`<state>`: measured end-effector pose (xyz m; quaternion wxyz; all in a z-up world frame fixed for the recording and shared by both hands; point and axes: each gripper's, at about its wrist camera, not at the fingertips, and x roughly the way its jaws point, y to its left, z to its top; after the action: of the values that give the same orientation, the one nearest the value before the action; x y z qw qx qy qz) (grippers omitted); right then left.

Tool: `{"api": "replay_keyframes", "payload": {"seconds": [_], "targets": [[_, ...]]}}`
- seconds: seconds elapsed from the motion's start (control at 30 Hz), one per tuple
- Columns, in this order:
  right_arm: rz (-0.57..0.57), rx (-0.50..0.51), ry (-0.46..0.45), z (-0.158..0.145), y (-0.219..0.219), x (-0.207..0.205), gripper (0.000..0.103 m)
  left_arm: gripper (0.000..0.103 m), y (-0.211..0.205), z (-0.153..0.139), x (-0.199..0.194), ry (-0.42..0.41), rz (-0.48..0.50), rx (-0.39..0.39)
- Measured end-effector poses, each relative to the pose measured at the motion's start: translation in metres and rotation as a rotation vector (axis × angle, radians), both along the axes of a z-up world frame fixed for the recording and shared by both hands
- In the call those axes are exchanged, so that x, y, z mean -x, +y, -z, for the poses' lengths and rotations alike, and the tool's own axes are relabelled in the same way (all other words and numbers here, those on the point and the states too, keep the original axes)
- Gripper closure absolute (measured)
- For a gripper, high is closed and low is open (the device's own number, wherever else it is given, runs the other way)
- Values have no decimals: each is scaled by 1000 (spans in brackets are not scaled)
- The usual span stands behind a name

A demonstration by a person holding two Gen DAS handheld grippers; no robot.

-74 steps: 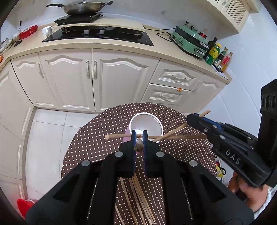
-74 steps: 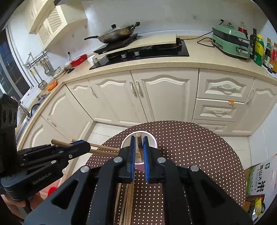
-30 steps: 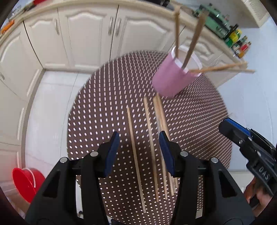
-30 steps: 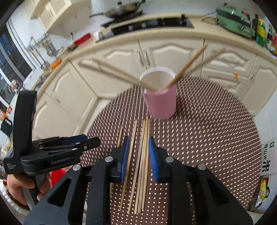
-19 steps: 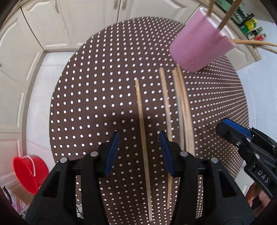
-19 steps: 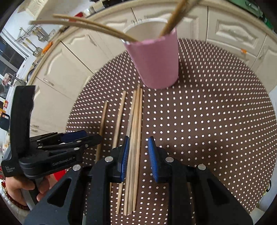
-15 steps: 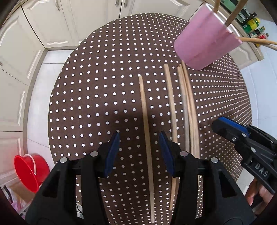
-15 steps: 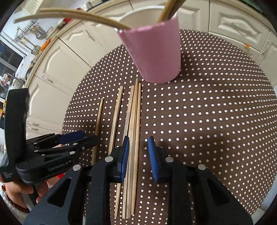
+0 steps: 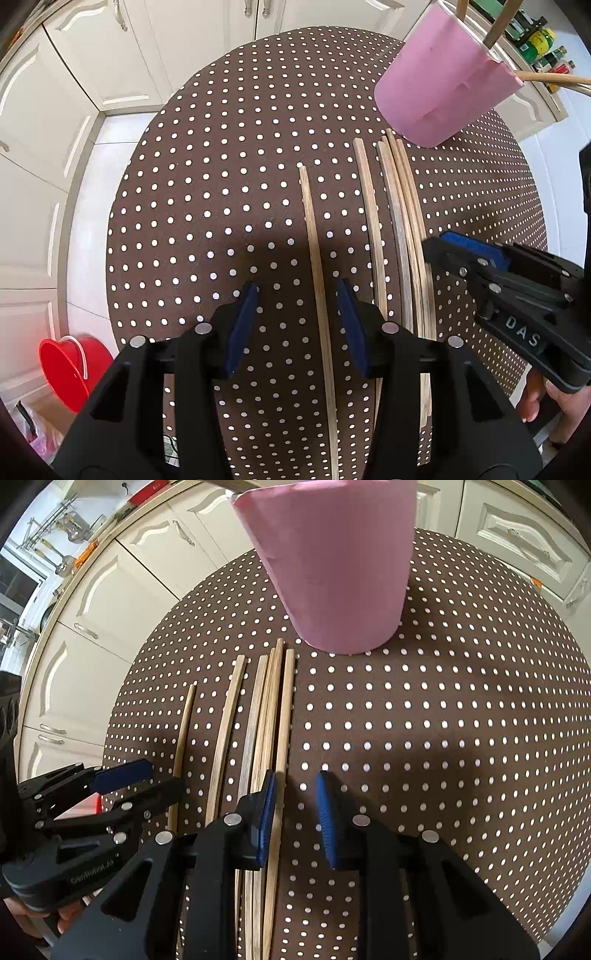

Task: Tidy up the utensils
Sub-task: 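Lower the left gripper onto a third chopstick and close it while the right gripper grasps one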

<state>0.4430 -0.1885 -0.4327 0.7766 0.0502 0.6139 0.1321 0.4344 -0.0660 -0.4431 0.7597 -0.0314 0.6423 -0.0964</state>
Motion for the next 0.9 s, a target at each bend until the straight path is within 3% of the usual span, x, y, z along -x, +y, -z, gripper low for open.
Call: {"api": "replay_keyframes", "payload": {"seconds": [0.27, 0.43, 0.57, 0.9], "targets": [[-38, 70, -13, 3, 25, -15, 83, 59, 3, -1, 4, -15, -8, -19], [-42, 86, -3, 4, 28, -21, 97, 75, 5, 0, 1, -13, -29, -20], [-24, 48, 21, 5, 18, -24, 98, 94, 5, 2, 2, -4, -19, -8], [25, -39, -14, -23, -11, -9, 98, 97, 7, -13, 10, -20, -15, 78]]}}
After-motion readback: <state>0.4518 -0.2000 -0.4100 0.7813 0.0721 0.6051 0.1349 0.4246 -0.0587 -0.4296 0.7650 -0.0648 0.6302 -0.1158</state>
